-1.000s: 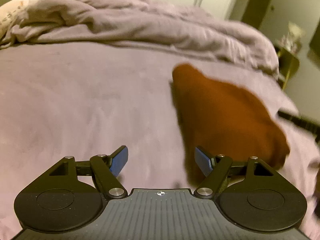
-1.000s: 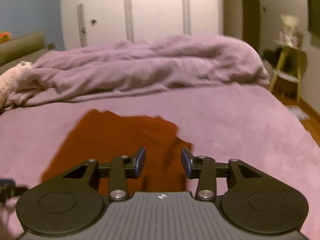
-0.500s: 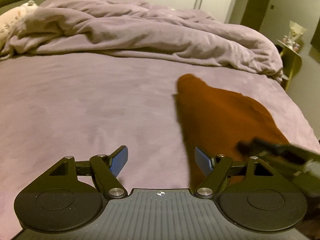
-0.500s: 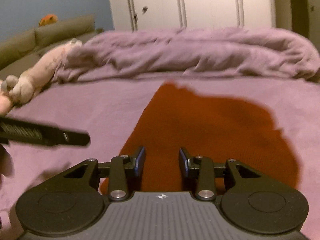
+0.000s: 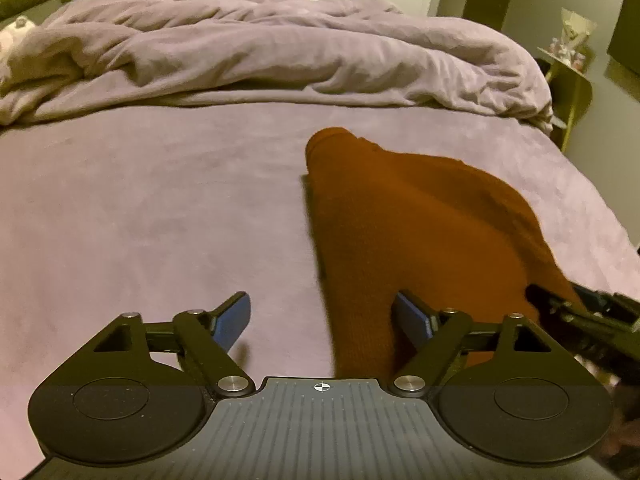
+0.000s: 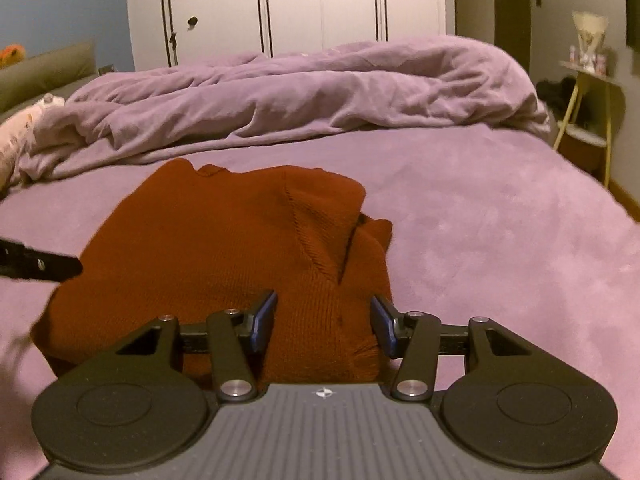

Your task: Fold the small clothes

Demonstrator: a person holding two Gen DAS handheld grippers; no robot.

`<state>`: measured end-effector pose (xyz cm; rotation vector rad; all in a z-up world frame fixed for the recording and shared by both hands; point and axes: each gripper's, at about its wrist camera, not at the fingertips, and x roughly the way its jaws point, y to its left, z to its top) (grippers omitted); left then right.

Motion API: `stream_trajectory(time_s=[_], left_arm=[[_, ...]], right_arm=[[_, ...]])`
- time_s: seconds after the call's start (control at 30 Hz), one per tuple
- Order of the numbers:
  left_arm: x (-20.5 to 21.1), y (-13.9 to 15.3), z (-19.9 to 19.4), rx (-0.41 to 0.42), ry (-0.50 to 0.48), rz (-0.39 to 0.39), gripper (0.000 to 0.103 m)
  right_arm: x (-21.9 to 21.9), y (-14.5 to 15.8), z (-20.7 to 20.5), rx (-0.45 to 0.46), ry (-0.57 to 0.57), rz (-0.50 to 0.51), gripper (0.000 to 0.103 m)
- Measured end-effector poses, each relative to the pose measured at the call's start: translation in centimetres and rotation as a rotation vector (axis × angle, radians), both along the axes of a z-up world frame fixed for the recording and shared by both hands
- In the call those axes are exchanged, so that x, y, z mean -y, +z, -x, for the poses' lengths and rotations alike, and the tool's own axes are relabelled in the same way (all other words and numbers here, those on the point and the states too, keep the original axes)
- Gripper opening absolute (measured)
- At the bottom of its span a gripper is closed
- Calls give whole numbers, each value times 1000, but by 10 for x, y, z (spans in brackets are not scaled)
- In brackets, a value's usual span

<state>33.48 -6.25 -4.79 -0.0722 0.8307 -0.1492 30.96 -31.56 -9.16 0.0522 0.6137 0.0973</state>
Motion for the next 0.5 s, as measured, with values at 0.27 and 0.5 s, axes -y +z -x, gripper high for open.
stream_trajectory(time_s=[0.27,0.5], left_arm=[[-24,-3,-10,-36,-3,114,94],[-61,-2,-11,-34,-20,385,94]], right_arm=[[44,22,-11,-88,-62,-217,63],[69,21,-19,-135,-96,-324,64]])
